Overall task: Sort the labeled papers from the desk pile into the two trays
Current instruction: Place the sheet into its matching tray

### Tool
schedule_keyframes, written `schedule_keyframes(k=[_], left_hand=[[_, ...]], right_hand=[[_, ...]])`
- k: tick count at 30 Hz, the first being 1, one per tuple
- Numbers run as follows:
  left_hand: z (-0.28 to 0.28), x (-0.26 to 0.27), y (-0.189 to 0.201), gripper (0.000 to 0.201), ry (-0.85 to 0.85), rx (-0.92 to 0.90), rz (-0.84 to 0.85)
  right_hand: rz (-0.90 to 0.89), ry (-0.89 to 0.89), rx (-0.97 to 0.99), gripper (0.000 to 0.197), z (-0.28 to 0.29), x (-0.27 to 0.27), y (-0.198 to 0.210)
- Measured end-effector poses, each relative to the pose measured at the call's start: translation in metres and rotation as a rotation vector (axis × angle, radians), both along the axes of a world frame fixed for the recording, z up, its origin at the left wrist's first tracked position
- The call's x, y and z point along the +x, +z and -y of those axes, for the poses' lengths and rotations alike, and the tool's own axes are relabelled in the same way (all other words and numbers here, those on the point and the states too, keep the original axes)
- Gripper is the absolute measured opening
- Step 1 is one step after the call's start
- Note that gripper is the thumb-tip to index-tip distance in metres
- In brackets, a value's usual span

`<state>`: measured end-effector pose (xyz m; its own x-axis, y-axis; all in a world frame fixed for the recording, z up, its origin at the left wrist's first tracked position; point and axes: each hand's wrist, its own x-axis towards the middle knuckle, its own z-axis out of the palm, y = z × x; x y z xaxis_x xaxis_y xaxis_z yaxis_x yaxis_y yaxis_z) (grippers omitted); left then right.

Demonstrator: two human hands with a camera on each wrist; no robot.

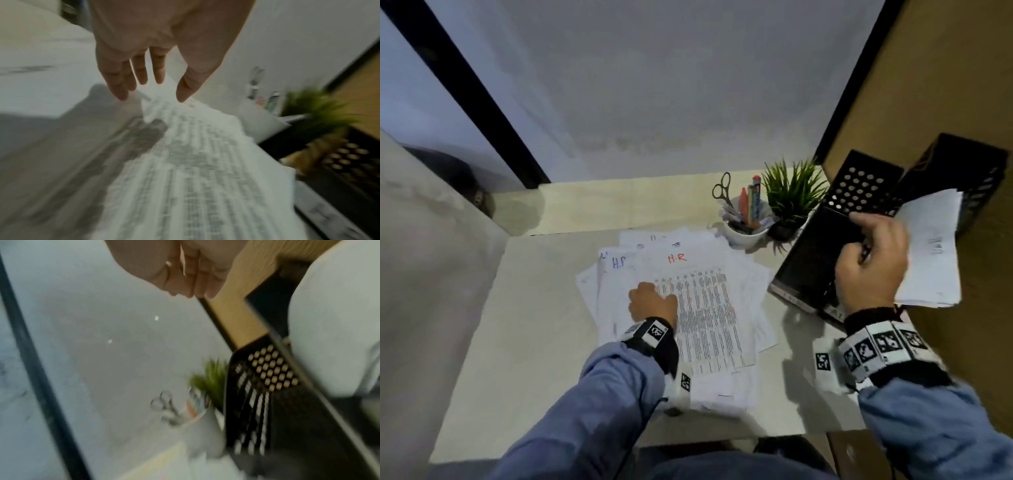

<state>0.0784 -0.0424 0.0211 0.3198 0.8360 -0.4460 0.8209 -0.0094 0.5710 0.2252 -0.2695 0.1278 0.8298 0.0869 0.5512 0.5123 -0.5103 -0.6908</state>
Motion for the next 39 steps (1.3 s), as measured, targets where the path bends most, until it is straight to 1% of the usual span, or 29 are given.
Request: schedule_keyframes(k=[1, 3, 6, 7, 8, 10, 11, 12, 13, 14, 15, 16, 17, 18, 20, 21, 22, 23, 24, 26, 28, 29, 30, 31, 33, 35, 37, 39], left_hand=[[-0.006, -0.010, -0.006, 0.048, 0.041, 0.002, -0.054], [-0.012, -0.023, -0.014, 0.054, 0.093, -0.013, -0.070], [-0.011, -0.029, -0.022, 0.059, 0.119, -0.032, -0.035], [-0.010, -0.029, -0.022, 0.059, 0.131, -0.045, -0.022], [-0.010, -0.029, -0.024, 0.060, 0.143, -0.061, -0.003], [-0.009, -0.030, -0.026, 0.060, 0.157, -0.109, 0.029], [-0.010, -0.031, -0.028, 0.059, 0.154, -0.134, 0.029], [-0.010, -0.033, -0.028, 0.055, 0.140, -0.153, 0.033], [-0.009, -0.035, -0.029, 0.050, 0.114, -0.161, 0.049], [-0.009, -0.037, -0.030, 0.041, 0.072, -0.147, 0.084], [-0.008, -0.039, -0.030, 0.031, 0.019, -0.120, 0.128], [-0.007, -0.040, -0.029, 0.021, -0.038, -0.094, 0.173], [-0.006, -0.042, -0.029, 0.015, -0.079, -0.077, 0.215], [-0.006, -0.044, -0.032, 0.016, -0.098, -0.072, 0.262], [-0.010, -0.049, -0.038, 0.041, -0.072, -0.118, 0.345], [-0.012, -0.051, -0.041, 0.051, -0.052, -0.152, 0.366], [-0.014, -0.053, -0.041, 0.054, -0.049, -0.181, 0.372], [-0.016, -0.054, -0.039, 0.054, -0.054, -0.205, 0.364], [-0.017, -0.056, -0.036, 0.050, -0.059, -0.222, 0.358], [-0.020, -0.057, -0.028, 0.044, -0.042, -0.198, 0.350], [-0.026, -0.058, -0.027, 0.038, 0.023, -0.034, 0.282], [-0.030, -0.059, -0.028, 0.032, 0.055, 0.049, 0.245], [-0.033, -0.058, -0.029, 0.025, 0.094, 0.093, 0.218], [-0.035, -0.058, -0.031, 0.023, 0.135, 0.095, 0.190], [-0.036, -0.055, -0.033, 0.033, 0.206, 0.037, 0.146], [-0.036, -0.053, -0.033, 0.040, 0.237, -0.045, 0.171], [-0.035, -0.054, -0.034, 0.044, 0.227, -0.092, 0.195], [-0.034, -0.056, -0.035, 0.041, 0.182, -0.084, 0.192]], right_hand=[[-0.068, 0.082, -0.040, 0.036, -0.016, -0.009, -0.013], [-0.315, 0.191, -0.122, 0.031, -0.044, -0.026, -0.045], [-0.801, 0.212, -0.307, 0.037, -0.069, -0.045, -0.097], [-0.903, 0.219, -0.356, 0.040, -0.074, -0.051, -0.110], [-0.964, 0.223, -0.382, 0.037, -0.078, -0.057, -0.120], [-0.992, 0.206, -0.378, 0.021, -0.083, -0.067, -0.129], [-0.992, 0.185, -0.363, 0.018, -0.085, -0.069, -0.131], [-0.994, 0.169, -0.347, 0.021, -0.087, -0.070, -0.131], [-1.001, 0.162, -0.325, 0.029, -0.088, -0.071, -0.131], [-1.011, 0.154, -0.303, 0.038, -0.089, -0.070, -0.130], [-1.024, 0.153, -0.284, 0.042, -0.090, -0.069, -0.130], [-1.040, 0.155, -0.253, 0.041, -0.090, -0.066, -0.130], [-1.050, 0.150, -0.214, 0.040, -0.090, -0.064, -0.128], [-1.064, 0.137, -0.164, 0.041, -0.089, -0.061, -0.127], [-1.109, 0.118, -0.014, 0.043, -0.087, -0.057, -0.120], [-1.131, 0.122, 0.079, 0.040, -0.085, -0.055, -0.119], [-1.163, 0.136, 0.172, 0.036, -0.084, -0.055, -0.117], [-1.194, 0.146, 0.256, 0.032, -0.084, -0.054, -0.118], [-1.217, 0.141, 0.299, 0.029, -0.083, -0.054, -0.120], [-1.235, 0.129, 0.299, 0.022, -0.083, -0.053, -0.123], [-1.279, 0.115, 0.346, 0.030, -0.083, -0.055, -0.126], [-1.318, 0.106, 0.410, 0.034, -0.083, -0.057, -0.126], [-1.339, 0.109, 0.441, 0.036, -0.083, -0.058, -0.126], [-1.348, 0.116, 0.453, 0.035, -0.082, -0.060, -0.125], [-1.347, 0.116, 0.445, 0.031, -0.083, -0.064, -0.125], [-1.346, 0.112, 0.450, 0.030, -0.083, -0.065, -0.127], [-1.352, 0.113, 0.456, 0.033, -0.083, -0.064, -0.130], [-1.345, 0.115, 0.439, 0.034, -0.083, -0.064, -0.132]])
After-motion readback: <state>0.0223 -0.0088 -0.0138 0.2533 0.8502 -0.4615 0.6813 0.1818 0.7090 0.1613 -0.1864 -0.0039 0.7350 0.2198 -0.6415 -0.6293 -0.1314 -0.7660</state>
